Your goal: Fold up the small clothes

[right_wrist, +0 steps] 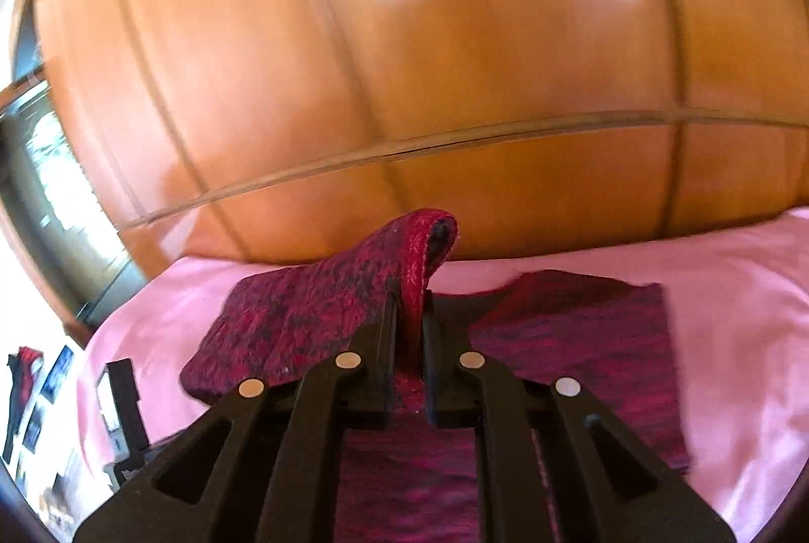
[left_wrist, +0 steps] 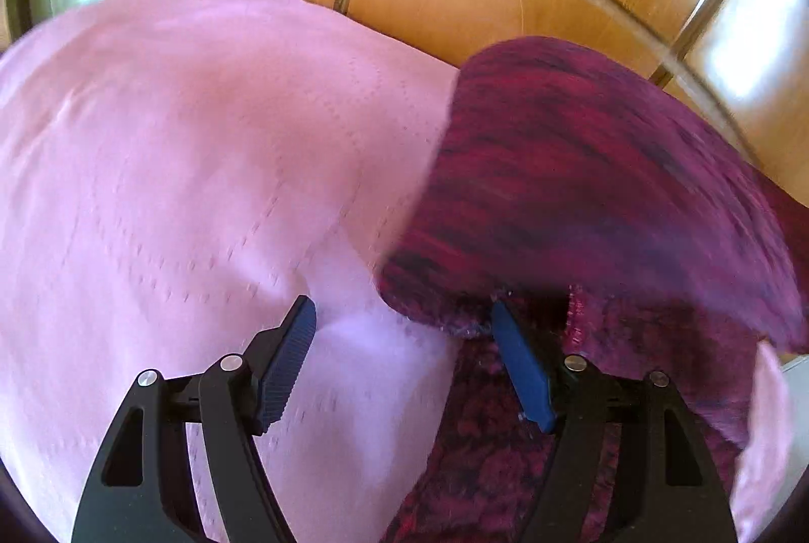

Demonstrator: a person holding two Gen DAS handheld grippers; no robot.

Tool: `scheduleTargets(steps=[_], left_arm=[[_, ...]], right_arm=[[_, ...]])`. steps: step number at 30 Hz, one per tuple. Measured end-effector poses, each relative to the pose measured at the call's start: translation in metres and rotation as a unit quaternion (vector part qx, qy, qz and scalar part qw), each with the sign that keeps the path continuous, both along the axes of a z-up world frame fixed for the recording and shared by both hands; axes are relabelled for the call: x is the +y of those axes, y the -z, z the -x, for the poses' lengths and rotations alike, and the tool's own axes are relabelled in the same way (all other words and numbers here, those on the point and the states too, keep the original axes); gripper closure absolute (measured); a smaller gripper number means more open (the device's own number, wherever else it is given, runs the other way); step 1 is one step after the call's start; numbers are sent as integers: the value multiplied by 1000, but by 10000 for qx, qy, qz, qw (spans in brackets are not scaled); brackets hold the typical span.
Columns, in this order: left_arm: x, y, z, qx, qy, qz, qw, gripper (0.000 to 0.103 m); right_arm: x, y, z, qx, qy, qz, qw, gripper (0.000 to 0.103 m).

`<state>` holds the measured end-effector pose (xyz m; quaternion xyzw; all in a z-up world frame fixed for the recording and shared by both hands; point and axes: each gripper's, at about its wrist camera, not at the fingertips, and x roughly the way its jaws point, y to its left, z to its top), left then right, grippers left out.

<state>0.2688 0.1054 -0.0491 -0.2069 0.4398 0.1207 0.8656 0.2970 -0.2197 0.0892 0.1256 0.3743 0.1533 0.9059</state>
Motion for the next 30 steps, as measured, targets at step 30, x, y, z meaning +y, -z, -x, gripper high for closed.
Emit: scheduleTargets(steps=[30], left_arm=[[47,-44,4,-800,890,347,9922,36]], right_arm=[[-102,112,6,1393,1230,210,9823,96]])
